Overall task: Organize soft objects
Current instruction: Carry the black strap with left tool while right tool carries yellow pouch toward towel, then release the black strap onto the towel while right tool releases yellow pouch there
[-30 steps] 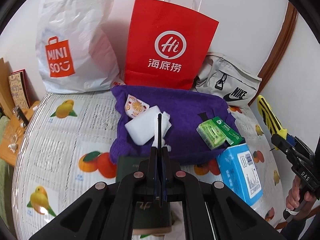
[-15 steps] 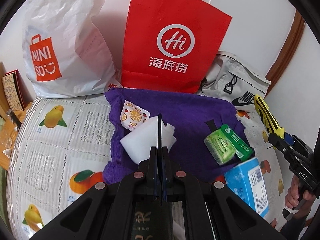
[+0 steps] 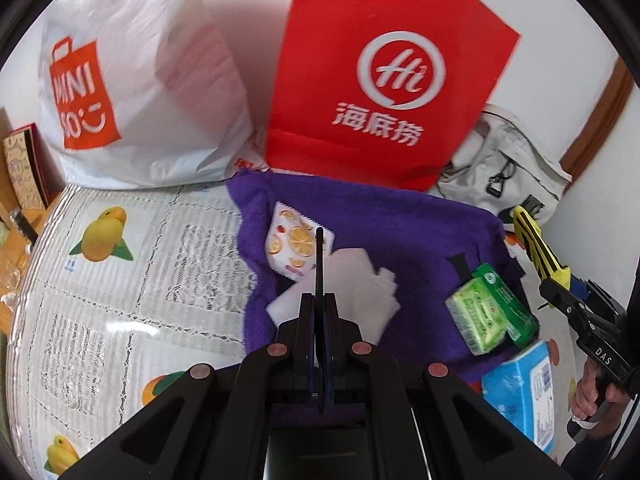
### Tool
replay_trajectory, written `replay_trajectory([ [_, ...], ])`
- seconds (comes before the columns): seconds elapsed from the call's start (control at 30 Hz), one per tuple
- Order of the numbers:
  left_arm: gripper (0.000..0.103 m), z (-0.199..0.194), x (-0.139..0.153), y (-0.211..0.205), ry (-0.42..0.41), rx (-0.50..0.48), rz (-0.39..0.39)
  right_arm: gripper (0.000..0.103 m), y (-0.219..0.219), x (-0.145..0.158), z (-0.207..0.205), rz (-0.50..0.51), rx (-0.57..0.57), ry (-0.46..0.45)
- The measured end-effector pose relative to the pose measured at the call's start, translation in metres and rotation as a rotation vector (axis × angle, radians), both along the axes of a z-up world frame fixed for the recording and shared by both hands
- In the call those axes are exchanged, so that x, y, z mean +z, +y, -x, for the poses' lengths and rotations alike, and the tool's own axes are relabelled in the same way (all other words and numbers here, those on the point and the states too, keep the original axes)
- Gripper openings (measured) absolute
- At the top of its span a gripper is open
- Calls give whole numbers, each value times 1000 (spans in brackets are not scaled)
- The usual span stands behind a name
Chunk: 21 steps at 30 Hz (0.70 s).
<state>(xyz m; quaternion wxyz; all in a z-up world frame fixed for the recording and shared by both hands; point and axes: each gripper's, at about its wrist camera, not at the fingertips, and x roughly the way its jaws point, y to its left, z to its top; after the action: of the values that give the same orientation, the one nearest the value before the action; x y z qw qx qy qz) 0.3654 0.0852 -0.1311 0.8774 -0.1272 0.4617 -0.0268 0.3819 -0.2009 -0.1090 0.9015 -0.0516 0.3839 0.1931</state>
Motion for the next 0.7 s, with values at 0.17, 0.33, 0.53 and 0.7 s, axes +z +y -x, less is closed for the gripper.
replay_trajectory([
  [0.17, 4, -7, -13, 2, 26, -2, -9, 49, 2, -14, -12, 21, 0, 28],
  [0.33, 4, -13, -18, 0, 27, -11, -22, 49, 5, -26, -22, 15, 10, 69],
  [0.53, 4, -12, -13, -1, 11, -41, 24, 49, 10, -32, -27, 25, 19, 98],
  [0.7, 4, -16, -18, -15, 27, -78, 14, 50, 11, -33, -30, 35, 24, 110],
])
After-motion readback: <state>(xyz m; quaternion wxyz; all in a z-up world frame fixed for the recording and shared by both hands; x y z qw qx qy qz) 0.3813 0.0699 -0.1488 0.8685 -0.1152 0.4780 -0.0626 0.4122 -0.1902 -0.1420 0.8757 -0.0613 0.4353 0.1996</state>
